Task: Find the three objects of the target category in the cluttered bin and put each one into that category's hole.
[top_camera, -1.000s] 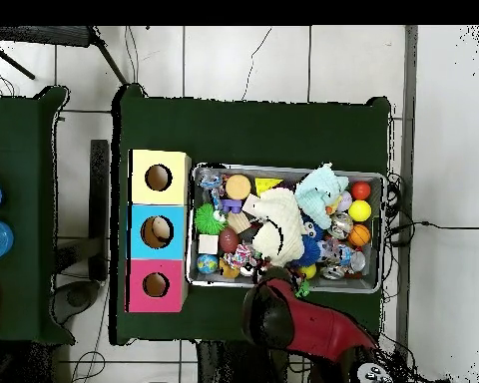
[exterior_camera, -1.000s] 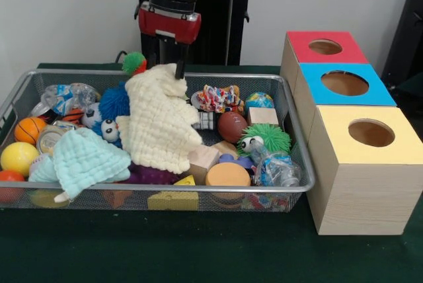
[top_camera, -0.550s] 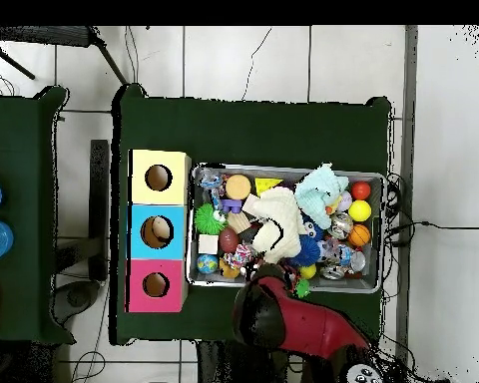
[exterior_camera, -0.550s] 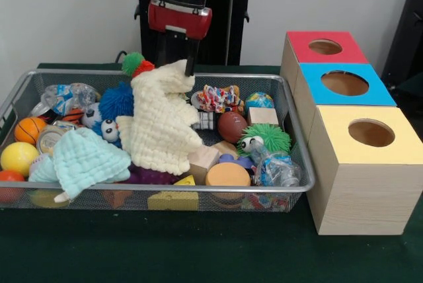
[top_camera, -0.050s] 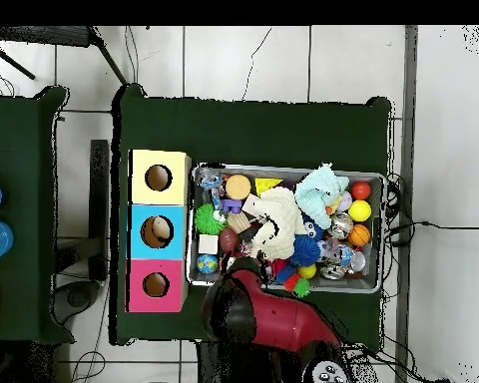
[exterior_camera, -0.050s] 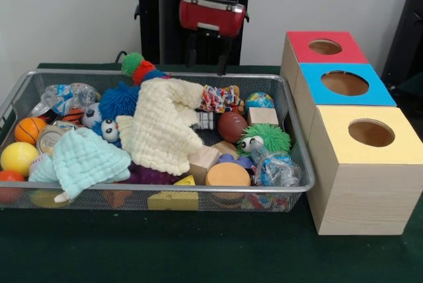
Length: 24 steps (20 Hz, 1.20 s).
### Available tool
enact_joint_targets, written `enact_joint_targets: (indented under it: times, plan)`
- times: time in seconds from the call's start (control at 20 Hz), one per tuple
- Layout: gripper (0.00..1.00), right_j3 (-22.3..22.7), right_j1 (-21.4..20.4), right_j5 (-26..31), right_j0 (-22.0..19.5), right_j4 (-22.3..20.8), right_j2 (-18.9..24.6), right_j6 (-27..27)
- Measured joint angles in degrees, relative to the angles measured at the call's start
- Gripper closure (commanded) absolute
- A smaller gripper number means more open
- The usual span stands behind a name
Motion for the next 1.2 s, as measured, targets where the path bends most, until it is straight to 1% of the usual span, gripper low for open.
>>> enact_joint_targets:
  times: [0.1, 0.2, 0.5, 0.65, 0.9, 1.2]
  plan:
    - [0.00, -0.1, -0.1, 1.0, 2.7, 2.0, -0.6, 0.0]
    - [0.00, -0.5, -0.5, 3.7, 5.6, 4.1, -1.4, 0.0]
    - [0.00, -1.7, -1.0, 9.9, 9.3, 7.3, -2.9, 0.0]
    - [0.00, -2.4, -0.8, 10.3, 9.5, 8.0, -3.4, 0.0]
    - [0.00, -3.9, -0.2, 10.2, 8.3, 8.0, -4.1, 0.0]
    - [0.00, -4.5, 0.8, 8.7, 5.2, 8.0, -4.2, 0.0]
